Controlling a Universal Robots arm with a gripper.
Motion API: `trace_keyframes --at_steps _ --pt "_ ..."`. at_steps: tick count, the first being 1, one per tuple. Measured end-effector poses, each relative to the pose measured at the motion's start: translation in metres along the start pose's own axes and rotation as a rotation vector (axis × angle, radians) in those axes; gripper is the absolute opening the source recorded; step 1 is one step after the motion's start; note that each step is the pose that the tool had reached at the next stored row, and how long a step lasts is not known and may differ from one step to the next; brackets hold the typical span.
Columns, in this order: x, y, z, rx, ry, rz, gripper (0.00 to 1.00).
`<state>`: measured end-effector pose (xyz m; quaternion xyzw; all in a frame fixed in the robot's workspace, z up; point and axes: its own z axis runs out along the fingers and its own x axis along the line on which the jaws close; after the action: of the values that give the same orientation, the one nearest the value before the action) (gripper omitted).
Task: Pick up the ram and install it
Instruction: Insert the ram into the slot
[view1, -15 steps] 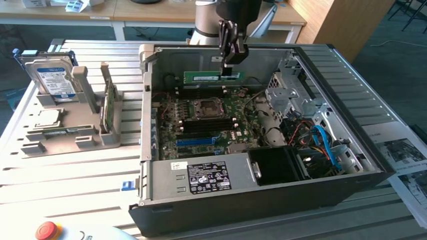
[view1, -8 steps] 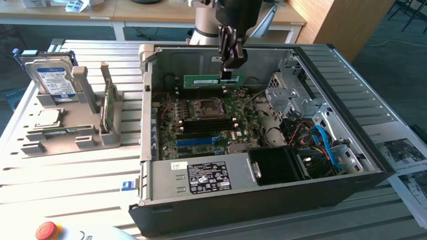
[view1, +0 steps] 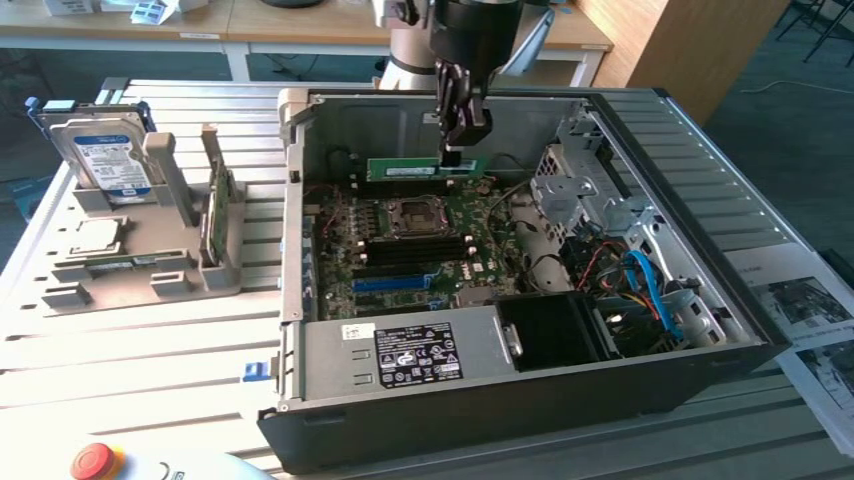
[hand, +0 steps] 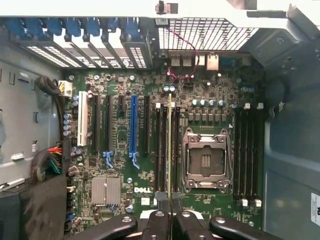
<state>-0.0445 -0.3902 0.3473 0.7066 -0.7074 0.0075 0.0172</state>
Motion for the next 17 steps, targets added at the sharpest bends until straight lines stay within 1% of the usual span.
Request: trace_keyframes --at_steps 4,10,17 --pt "0.0 0.0 0.0049 -0.0001 0.0 0.001 0.12" --pt "0.0 -0.0002 0.015 -0.0001 0.0 0.002 0.12" --pt "-0.001 -0.0001 0.0236 -0.0001 0.0 0.004 0.12"
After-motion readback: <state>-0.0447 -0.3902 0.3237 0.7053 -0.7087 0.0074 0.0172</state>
